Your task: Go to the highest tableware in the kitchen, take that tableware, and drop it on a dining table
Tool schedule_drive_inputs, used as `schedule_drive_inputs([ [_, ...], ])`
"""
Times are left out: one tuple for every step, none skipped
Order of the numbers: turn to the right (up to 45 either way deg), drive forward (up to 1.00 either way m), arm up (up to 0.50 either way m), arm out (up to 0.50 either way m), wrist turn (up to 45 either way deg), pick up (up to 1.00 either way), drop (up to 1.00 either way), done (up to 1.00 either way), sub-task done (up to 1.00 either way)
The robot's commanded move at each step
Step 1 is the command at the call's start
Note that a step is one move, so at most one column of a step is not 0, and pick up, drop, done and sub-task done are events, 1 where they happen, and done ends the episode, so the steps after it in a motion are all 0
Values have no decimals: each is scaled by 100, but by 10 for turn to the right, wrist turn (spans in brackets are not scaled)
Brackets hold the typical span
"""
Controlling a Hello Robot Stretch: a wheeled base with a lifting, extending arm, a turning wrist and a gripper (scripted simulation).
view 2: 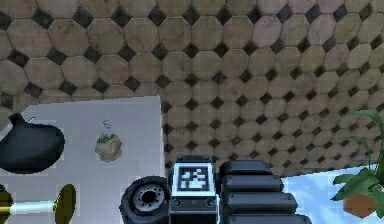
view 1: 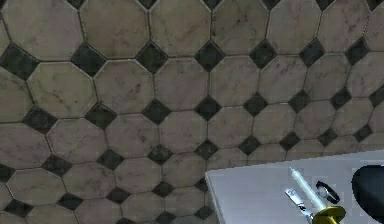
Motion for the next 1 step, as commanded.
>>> schedule_drive_inputs([
  [0, 0, 0, 38, 0, 0, 0, 0, 0],
])
